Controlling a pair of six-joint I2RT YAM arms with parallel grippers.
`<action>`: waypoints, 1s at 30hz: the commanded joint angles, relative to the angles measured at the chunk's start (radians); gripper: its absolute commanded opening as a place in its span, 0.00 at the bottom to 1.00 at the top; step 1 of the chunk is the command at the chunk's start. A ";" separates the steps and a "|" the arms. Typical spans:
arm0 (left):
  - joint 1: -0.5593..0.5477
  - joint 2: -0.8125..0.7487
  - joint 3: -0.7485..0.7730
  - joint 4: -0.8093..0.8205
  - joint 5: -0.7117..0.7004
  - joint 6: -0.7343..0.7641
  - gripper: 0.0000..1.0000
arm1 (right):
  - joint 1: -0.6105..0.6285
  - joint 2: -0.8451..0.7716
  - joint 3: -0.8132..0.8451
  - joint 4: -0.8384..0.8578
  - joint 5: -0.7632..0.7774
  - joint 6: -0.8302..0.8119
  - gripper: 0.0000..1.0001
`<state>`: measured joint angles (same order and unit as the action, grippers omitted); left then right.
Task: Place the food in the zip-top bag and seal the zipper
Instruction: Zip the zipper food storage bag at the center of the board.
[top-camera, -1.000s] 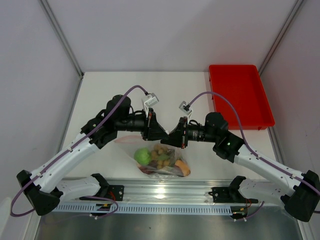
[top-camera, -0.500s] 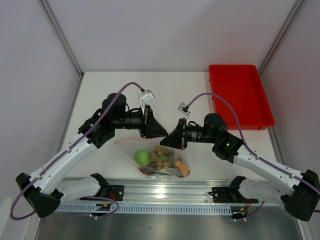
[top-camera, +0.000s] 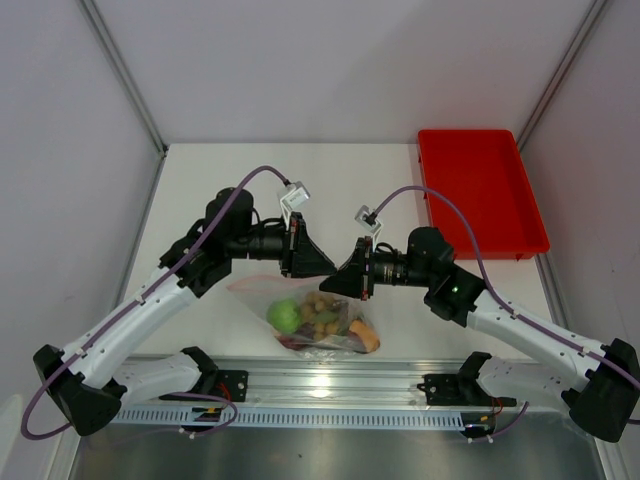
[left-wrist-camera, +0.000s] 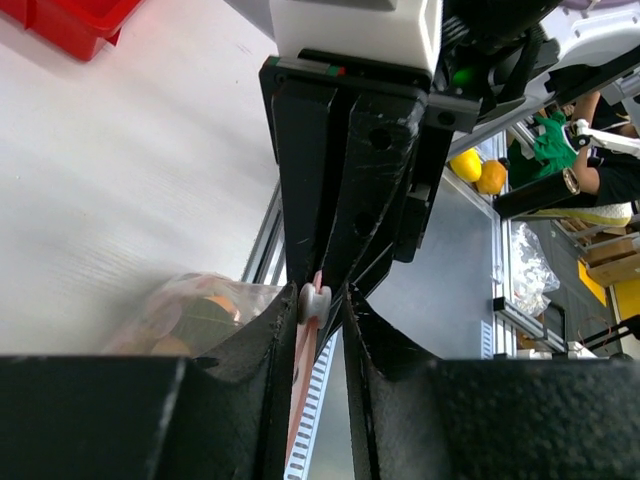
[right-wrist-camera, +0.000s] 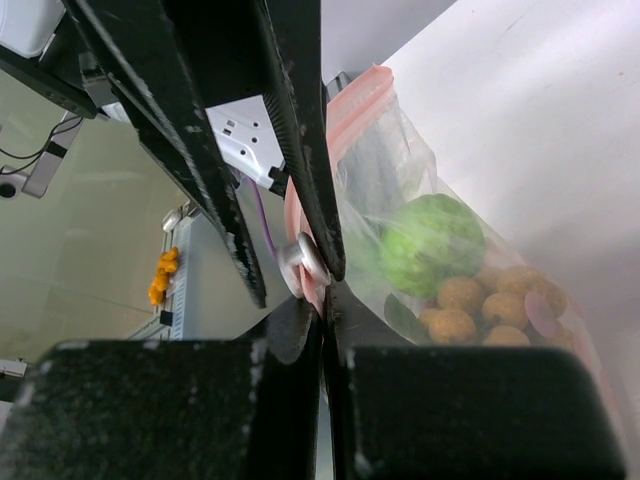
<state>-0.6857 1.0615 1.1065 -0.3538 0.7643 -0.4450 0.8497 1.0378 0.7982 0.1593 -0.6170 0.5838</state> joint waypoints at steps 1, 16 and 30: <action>0.006 -0.024 -0.017 0.021 0.026 -0.003 0.26 | 0.003 0.001 0.010 0.074 0.003 0.002 0.00; 0.008 -0.029 -0.013 0.012 0.000 -0.008 0.00 | 0.005 -0.012 -0.014 0.095 0.057 0.022 0.00; 0.008 -0.035 -0.053 -0.062 -0.040 0.028 0.01 | -0.095 -0.185 -0.174 0.178 0.228 0.132 0.00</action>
<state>-0.6842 1.0519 1.0584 -0.3798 0.7166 -0.4408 0.7967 0.8845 0.6247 0.2665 -0.4484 0.6830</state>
